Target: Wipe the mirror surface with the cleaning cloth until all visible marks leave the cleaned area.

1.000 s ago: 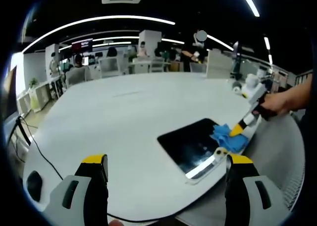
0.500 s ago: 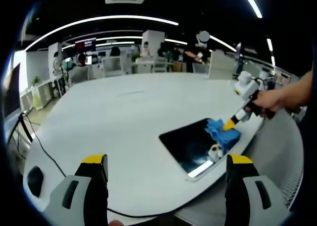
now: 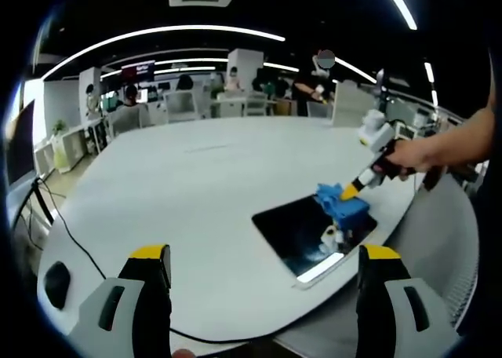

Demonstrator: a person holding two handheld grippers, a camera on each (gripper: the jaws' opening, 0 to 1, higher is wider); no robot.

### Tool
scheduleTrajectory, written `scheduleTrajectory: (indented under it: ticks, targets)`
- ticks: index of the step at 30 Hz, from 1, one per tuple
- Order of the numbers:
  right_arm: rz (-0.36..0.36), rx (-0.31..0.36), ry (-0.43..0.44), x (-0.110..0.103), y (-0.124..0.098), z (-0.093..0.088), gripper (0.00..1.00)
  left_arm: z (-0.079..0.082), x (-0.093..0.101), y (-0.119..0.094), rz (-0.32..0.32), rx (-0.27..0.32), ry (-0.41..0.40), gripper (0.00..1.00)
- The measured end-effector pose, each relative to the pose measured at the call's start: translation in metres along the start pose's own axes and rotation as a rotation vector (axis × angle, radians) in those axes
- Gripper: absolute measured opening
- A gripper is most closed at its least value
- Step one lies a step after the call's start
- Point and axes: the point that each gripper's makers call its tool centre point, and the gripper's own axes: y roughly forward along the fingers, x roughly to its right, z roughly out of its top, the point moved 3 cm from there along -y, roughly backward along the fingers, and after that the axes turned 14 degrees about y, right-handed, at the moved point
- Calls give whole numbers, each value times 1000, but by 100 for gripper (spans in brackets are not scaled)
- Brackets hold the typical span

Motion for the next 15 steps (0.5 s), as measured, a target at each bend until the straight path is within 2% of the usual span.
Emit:
scheduleTrajectory:
  ticks: [15]
  targets:
    - [-10,16,4,2,13,30,0,5,-5,-6,17,3,-3,100]
